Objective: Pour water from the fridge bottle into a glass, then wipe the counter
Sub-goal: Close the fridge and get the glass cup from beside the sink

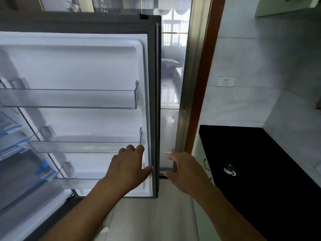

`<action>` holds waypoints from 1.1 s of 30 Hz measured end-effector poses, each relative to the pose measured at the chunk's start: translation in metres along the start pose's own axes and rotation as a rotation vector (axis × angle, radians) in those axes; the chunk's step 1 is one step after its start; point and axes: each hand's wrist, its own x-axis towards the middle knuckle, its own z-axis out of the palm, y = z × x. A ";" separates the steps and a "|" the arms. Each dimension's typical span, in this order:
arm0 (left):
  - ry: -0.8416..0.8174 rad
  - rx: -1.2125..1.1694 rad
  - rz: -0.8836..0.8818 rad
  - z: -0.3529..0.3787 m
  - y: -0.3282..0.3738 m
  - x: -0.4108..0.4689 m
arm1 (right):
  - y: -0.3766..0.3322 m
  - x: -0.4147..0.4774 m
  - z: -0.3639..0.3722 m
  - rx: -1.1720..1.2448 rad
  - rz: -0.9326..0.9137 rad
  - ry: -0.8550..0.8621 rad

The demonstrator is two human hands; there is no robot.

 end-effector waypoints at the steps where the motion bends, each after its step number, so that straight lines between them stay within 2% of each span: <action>1: 0.029 0.004 -0.005 0.001 -0.002 0.010 | 0.003 0.013 0.000 0.053 -0.016 0.025; 5: 0.150 0.024 -0.051 0.008 -0.008 0.046 | 0.016 0.067 -0.002 0.246 -0.090 0.162; 8: 0.159 0.059 -0.123 0.018 -0.011 0.064 | 0.023 0.107 -0.001 0.379 -0.127 0.195; 11: 0.158 0.104 -0.197 0.029 -0.007 0.071 | 0.026 0.144 -0.007 0.475 -0.164 0.137; 17: 0.273 0.070 -0.273 0.046 -0.006 0.068 | 0.031 0.197 -0.002 0.654 -0.279 -0.017; 21: 0.316 0.076 -0.312 0.045 -0.001 0.047 | 0.031 0.188 0.016 0.719 -0.357 -0.018; 28: 0.227 0.058 -0.454 0.028 -0.012 -0.025 | 0.002 0.116 0.042 0.846 -0.511 0.087; 33: 0.268 -0.024 -0.610 0.008 -0.011 -0.082 | -0.036 0.069 0.063 0.791 -0.628 -0.026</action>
